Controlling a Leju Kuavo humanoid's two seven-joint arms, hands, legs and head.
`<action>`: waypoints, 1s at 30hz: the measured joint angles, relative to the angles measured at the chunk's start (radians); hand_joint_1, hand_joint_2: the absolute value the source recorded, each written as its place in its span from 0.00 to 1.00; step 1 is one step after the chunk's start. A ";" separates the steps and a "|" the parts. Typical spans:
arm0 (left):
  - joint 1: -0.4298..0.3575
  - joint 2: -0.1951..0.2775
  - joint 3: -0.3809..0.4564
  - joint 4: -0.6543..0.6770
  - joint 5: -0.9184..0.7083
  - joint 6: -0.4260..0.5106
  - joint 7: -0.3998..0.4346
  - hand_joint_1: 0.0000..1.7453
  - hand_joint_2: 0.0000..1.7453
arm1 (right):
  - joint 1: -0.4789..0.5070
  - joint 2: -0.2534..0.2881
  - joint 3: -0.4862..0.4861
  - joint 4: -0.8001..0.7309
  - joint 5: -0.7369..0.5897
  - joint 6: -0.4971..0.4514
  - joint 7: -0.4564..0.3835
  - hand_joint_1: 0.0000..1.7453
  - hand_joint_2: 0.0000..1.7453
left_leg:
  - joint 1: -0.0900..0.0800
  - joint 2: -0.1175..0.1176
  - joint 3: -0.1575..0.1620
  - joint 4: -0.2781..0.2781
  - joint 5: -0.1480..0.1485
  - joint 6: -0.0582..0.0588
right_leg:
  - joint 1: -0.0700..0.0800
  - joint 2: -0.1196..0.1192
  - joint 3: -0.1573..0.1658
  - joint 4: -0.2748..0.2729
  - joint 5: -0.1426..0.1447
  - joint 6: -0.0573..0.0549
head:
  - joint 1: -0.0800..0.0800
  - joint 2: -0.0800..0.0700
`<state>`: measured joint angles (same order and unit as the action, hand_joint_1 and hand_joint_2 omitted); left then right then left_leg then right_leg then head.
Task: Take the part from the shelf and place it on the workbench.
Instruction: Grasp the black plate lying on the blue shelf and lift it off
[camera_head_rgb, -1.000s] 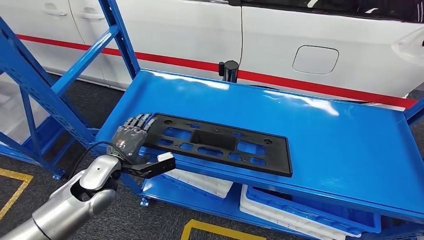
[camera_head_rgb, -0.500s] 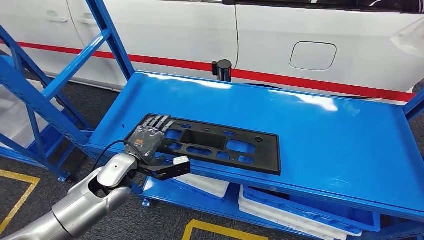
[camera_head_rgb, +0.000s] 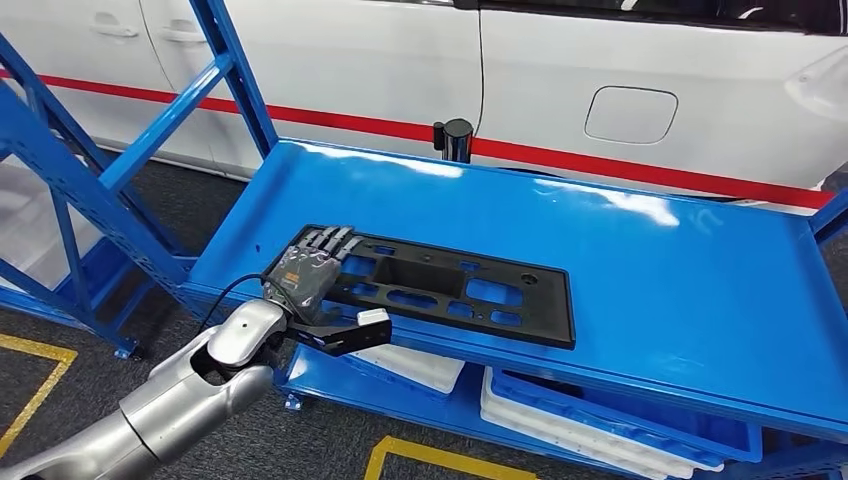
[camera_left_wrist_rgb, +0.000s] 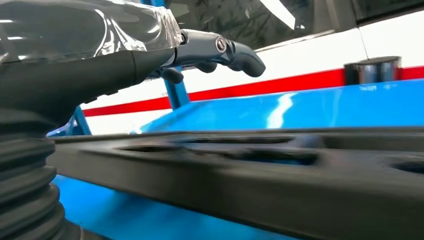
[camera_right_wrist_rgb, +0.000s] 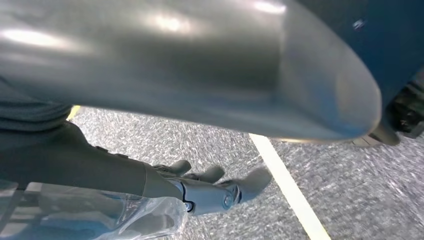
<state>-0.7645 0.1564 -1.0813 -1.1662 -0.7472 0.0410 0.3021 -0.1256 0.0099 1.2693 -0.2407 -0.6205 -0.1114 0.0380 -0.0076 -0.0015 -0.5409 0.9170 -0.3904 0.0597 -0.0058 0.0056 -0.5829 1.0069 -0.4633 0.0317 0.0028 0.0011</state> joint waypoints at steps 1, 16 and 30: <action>-0.001 -0.002 -0.001 0.006 0.001 0.000 0.000 0.00 1.00 | 0.000 -0.001 0.000 0.000 0.000 0.000 0.000 0.00 0.00 | 0.003 0.001 0.004 -0.005 0.003 0.002 | -0.002 0.000 -0.024 0.053 -0.030 0.004 | 0.001 0.000; -0.004 -0.003 -0.004 0.055 0.036 -0.004 0.004 1.00 1.00 | 0.004 -0.011 0.001 0.000 0.001 0.000 0.001 0.00 0.00 | 0.002 -0.003 -0.006 0.012 -0.006 -0.025 | -0.007 0.002 0.020 -0.051 0.035 0.001 | 0.001 0.000; -0.022 -0.002 -0.004 0.066 0.048 -0.002 0.001 1.00 1.00 | 0.003 -0.011 0.001 0.000 0.002 0.000 0.000 0.00 0.00 | 0.006 -0.003 -0.011 0.023 -0.014 -0.035 | -0.009 0.008 0.026 -0.054 0.036 -0.012 | -0.003 0.000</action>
<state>-0.7865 0.1542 -1.0853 -1.0999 -0.6991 0.0390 0.3033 -0.1227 -0.0015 1.2699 -0.2407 -0.6186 -0.1113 0.0382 -0.0012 -0.0040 -0.5517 0.9402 -0.4045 0.0246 -0.0144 0.0139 -0.5572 0.9529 -0.4274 0.0192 -0.0001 0.0010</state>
